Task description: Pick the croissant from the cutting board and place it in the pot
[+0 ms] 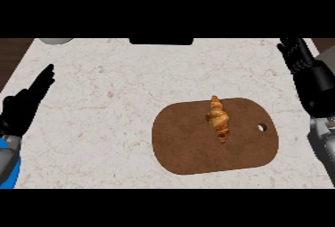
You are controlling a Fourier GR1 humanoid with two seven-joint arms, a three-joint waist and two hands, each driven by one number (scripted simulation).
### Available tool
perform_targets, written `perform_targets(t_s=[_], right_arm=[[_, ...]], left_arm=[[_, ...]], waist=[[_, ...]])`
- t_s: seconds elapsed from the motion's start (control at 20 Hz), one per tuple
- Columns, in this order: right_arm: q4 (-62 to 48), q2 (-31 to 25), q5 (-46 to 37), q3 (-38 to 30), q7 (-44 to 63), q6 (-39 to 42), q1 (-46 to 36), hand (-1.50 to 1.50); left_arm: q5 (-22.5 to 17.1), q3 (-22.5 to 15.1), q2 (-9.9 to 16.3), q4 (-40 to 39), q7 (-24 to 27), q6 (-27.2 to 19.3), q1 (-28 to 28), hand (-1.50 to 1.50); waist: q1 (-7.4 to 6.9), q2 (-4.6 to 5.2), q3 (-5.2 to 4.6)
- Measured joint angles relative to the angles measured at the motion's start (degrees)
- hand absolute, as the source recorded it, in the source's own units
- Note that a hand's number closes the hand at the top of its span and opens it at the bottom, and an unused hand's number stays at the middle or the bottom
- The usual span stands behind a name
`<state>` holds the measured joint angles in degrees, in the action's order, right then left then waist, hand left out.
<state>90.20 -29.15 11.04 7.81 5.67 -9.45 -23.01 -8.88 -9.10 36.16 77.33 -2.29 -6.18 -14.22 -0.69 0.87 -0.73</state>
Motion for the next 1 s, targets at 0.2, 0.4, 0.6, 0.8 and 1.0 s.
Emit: perform_targets(t_s=[0.2,0.4,0.6,0.8,1.0], right_arm=[[4.0,-0.6,-1.5,-3.0,-9.8,-0.5,3.0,1.50],[5.4,-3.2,-6.9,-8.6,-16.5,-6.1,7.5,-1.50],[6.6,3.0,-11.5,-10.4,-25.9,-15.7,17.4,-1.50],[12.3,10.1,-14.2,-6.8,-38.7,-19.9,26.5,-1.50],[18.6,13.9,-20.0,-1.2,-43.8,-23.0,36.2,-1.50]], left_arm=[[-1.7,0.9,-4.9,2.4,1.8,-3.2,2.2,0.00],[-4.7,2.2,-11.2,4.5,4.5,-6.9,4.7,0.00],[-5.2,0.9,-16.7,7.1,8.2,-9.3,8.1,0.00],[-4.2,-1.0,-20.4,8.3,10.9,-11.0,10.2,0.00],[-3.4,-2.0,-22.3,9.7,12.0,-11.6,11.9,0.00]], waist=[[0.99,-0.95,0.55],[3.41,-1.75,0.55],[3.26,-1.59,0.78],[2.57,-1.39,0.82],[1.86,-1.21,0.75]])
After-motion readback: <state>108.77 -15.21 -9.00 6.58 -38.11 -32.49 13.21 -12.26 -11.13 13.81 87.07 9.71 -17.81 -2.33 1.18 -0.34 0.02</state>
